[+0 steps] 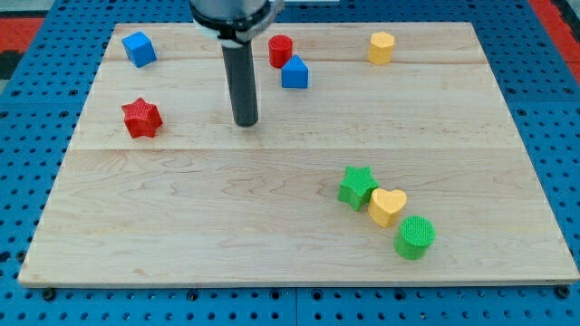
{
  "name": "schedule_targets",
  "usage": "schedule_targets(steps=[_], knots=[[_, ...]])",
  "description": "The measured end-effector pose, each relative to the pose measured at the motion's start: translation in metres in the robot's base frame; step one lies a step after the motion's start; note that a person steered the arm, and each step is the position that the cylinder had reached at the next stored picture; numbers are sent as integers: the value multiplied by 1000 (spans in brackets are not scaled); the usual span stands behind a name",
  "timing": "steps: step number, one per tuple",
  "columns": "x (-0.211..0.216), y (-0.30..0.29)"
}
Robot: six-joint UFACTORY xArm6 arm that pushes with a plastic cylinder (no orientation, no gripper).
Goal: Place the green star at the center right side of the board
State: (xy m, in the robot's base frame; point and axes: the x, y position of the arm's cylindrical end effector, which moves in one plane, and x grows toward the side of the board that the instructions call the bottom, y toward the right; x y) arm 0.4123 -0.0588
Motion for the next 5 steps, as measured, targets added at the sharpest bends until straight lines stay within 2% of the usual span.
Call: schedule_targets(steps=[1, 2, 3, 4, 5], knots=[[63, 2], [108, 45], [110, 128], [66, 205], [42, 256]])
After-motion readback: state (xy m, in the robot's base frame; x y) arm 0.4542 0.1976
